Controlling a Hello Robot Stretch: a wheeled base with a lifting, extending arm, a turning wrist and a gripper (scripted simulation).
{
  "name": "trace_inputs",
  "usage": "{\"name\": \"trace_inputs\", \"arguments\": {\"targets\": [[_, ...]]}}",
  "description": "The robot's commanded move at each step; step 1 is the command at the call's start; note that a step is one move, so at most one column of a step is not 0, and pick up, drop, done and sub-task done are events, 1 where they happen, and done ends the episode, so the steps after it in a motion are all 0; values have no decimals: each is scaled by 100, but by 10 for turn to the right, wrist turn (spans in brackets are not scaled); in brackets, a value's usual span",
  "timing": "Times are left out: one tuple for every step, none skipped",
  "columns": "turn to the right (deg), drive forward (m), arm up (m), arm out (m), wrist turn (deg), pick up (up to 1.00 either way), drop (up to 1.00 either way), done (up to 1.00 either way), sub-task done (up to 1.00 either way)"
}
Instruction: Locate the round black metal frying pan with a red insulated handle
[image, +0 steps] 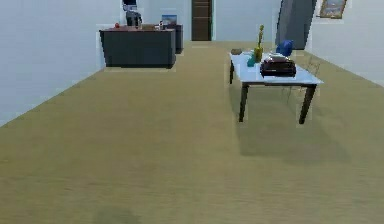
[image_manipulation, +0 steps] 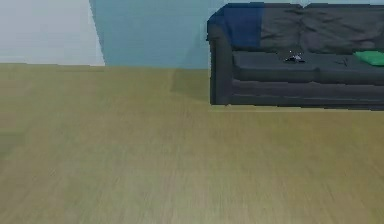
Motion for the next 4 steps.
{"name": "trace_inputs", "arguments": {"targets": [[0, 100, 0, 0, 0, 0, 0, 0, 0], [0, 100, 0, 0, 0, 0, 0, 0, 0], [0, 30, 0, 0, 0, 0, 0, 0, 0], [30, 0, 0, 0, 0, 0, 0, 0, 0]]}}
